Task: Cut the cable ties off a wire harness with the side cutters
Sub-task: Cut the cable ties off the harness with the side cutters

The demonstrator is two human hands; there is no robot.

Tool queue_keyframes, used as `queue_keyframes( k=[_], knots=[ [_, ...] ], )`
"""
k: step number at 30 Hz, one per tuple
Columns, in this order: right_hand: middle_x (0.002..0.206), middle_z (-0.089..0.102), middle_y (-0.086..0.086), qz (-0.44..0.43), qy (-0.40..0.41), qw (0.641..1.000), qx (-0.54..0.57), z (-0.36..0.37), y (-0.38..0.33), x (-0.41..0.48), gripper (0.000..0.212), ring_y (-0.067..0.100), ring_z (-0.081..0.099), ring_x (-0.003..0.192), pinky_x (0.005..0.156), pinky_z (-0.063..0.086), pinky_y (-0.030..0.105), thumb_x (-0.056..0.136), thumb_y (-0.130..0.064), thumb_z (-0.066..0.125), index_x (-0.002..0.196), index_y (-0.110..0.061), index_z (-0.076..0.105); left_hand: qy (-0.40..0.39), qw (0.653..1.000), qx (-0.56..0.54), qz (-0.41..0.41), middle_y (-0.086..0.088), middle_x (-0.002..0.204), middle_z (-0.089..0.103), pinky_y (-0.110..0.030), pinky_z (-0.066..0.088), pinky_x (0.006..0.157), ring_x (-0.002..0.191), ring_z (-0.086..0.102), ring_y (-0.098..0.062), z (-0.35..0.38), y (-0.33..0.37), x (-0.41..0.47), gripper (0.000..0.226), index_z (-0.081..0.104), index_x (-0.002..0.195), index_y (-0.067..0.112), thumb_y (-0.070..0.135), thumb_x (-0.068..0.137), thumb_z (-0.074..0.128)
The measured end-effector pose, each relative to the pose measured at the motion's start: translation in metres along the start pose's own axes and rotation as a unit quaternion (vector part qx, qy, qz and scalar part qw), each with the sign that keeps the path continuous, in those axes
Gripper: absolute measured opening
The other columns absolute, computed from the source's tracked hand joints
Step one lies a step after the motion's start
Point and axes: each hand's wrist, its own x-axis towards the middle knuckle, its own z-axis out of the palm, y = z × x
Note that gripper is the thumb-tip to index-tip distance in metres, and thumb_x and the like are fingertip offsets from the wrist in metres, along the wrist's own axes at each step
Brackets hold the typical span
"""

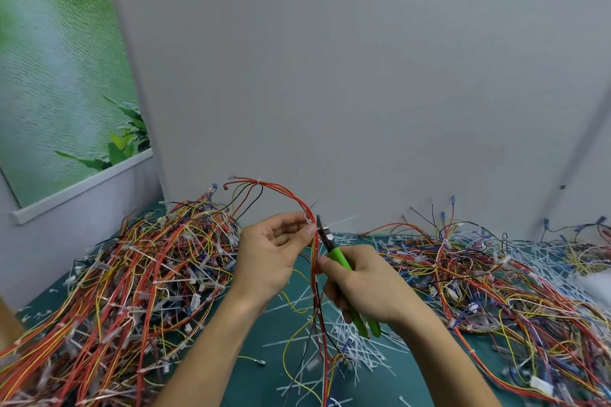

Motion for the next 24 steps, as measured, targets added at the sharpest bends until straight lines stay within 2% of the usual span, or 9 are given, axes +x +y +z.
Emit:
queue_keyframes(
  k=[2,7,11,14,18,24],
  knots=[
    [0.054,0.060,-0.002,-0.002,0.005,1.000,0.007,0.0008,-0.0002,0.0003,0.030,0.016,0.052,0.042,0.045,0.046,0.028,0.107,-0.028,0.053,0.099,-0.002,0.066,0.006,1.000,-0.007,-0.004,0.001,0.091,0.079,-0.016,0.055,0.073,0.083,0.075,-0.011,0.0021,-0.0004,-0.0004,0.017,0.077,0.096,0.022,0.014,0.082,0.081],
    [0.056,0.062,0.001,-0.013,0.018,0.999,0.023,0.0035,-0.0005,0.0017,0.031,0.020,0.053,0.042,0.046,0.048,0.032,0.106,-0.026,0.054,0.087,-0.003,0.061,0.008,0.999,-0.023,-0.037,-0.003,0.081,0.077,-0.019,0.054,0.059,0.062,0.066,-0.009,0.0089,-0.0021,-0.0050,0.021,0.076,0.094,0.017,0.032,0.079,0.077],
    [0.059,0.066,0.003,-0.019,0.017,0.999,0.024,0.0053,-0.0013,0.0005,0.028,0.017,0.056,0.042,0.043,0.047,0.027,0.106,-0.026,0.053,0.085,-0.010,0.062,0.016,0.999,-0.006,-0.041,0.000,0.077,0.077,-0.018,0.053,0.058,0.063,0.068,-0.006,0.0092,-0.0054,-0.0051,0.009,0.075,0.094,0.016,0.023,0.088,0.075],
    [0.064,0.067,0.003,-0.013,0.004,0.999,0.031,0.0069,-0.0013,0.0010,0.026,0.016,0.059,0.049,0.048,0.052,0.030,0.106,-0.027,0.054,0.088,-0.009,0.061,0.016,0.999,0.000,-0.035,0.002,0.078,0.076,-0.017,0.052,0.060,0.066,0.068,-0.006,0.0081,-0.0069,-0.0043,0.004,0.075,0.093,0.018,0.020,0.089,0.075],
    [0.068,0.066,0.002,-0.004,-0.016,0.999,0.039,0.0053,-0.0006,0.0020,0.024,0.017,0.061,0.059,0.057,0.058,0.034,0.105,-0.028,0.057,0.091,-0.008,0.061,0.020,1.000,0.010,-0.020,0.000,0.084,0.077,-0.020,0.055,0.069,0.081,0.074,-0.017,0.0094,-0.0078,-0.0050,0.004,0.075,0.090,0.023,0.019,0.089,0.075],
    [0.063,0.058,0.002,-0.005,0.012,1.000,-0.010,0.0061,0.0021,0.0026,0.032,0.018,0.056,0.053,0.050,0.053,0.033,0.105,-0.032,0.056,0.095,-0.002,0.060,0.008,0.998,0.054,0.018,0.004,0.085,0.075,-0.027,0.061,0.074,0.081,0.073,-0.014,0.0097,-0.0088,-0.0074,0.007,0.073,0.090,0.026,0.019,0.091,0.074]
  ],
)
